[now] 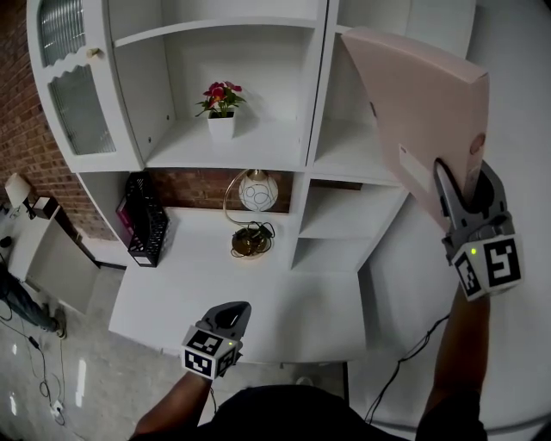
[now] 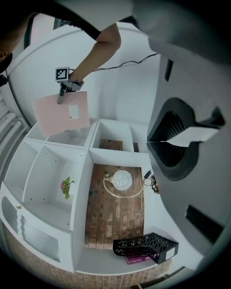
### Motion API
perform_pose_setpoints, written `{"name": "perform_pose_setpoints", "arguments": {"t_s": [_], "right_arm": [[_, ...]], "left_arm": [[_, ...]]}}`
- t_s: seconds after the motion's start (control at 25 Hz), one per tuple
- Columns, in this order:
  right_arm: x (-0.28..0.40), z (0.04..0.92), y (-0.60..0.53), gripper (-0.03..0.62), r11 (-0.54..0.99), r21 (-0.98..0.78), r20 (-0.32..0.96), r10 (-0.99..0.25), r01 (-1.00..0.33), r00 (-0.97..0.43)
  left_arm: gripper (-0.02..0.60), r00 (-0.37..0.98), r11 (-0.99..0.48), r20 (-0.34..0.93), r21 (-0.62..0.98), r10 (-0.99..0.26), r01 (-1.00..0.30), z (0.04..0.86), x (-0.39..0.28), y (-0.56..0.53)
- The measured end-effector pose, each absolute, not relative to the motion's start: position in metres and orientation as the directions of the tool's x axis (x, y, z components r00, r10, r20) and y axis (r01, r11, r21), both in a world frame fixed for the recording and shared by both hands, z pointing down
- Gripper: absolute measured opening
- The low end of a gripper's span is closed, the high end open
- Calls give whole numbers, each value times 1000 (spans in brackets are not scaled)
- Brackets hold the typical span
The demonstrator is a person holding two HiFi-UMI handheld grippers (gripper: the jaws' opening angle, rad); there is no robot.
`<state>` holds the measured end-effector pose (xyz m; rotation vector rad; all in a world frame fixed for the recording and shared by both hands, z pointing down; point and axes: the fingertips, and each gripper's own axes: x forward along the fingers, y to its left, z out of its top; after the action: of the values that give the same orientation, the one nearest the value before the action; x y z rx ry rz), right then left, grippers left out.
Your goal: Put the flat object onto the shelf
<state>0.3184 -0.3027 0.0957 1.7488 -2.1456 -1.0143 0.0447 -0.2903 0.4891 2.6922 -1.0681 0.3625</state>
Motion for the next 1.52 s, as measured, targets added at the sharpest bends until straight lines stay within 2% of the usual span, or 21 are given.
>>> {"name": "perform_pose_setpoints", "arguments": {"t_s": [0.68, 1.52], "right_arm": [[319, 110, -326, 173, -15, 728, -257, -933, -685, -252], [331, 118, -343, 172, -29, 675, -272, -939, -737, -212]], "left_arm": [[5, 663, -663, 296, 116, -688, -740, 489, 33, -297], [6, 639, -640, 304, 110, -707, -760, 490, 33, -295]]}}
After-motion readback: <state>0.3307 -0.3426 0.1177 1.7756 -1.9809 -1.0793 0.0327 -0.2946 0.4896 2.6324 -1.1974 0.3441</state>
